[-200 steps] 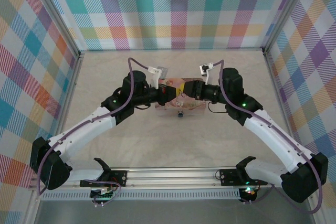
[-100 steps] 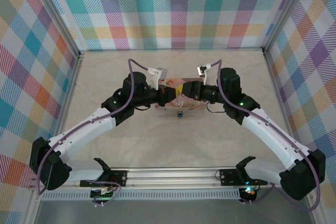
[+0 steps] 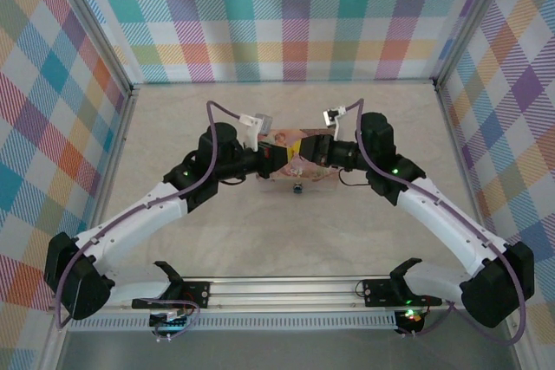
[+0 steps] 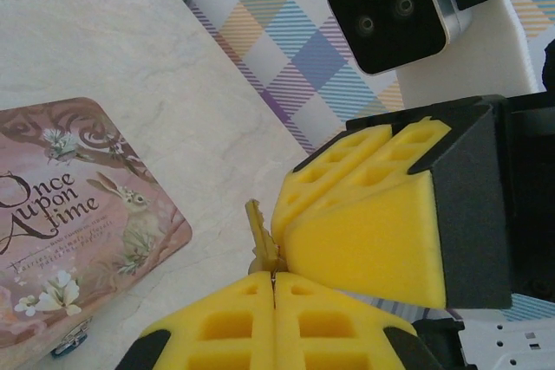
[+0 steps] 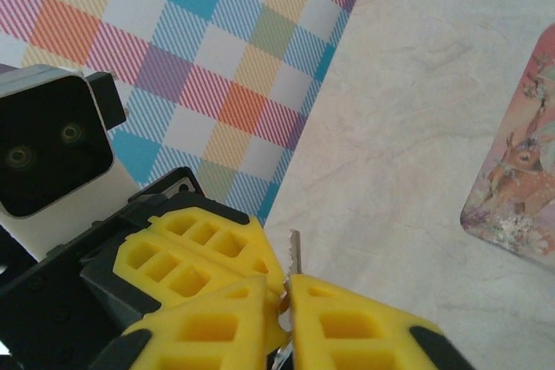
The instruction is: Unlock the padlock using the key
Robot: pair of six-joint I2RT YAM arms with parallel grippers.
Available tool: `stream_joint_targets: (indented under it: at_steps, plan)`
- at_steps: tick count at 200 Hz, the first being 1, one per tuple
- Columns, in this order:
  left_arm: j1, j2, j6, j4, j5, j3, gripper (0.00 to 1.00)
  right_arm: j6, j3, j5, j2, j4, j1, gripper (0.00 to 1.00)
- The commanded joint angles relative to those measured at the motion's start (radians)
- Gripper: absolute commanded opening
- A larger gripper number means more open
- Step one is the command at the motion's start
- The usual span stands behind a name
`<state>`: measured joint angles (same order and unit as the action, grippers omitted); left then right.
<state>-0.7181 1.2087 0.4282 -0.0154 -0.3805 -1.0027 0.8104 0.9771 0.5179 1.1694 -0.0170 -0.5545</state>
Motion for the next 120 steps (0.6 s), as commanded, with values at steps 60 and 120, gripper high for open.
stream_joint_targets:
  at_steps: [60,120]
  plan:
    - [-0.016,-0.075,-0.030,-0.097,-0.005,0.013,0.00,0.013,-0.031,-0.001,0.011,0.038,0.007,0.03]
    - [-0.015,-0.074,-0.028,-0.099,-0.001,0.015,0.00,0.038,-0.048,0.000,-0.026,0.065,0.007,0.37]
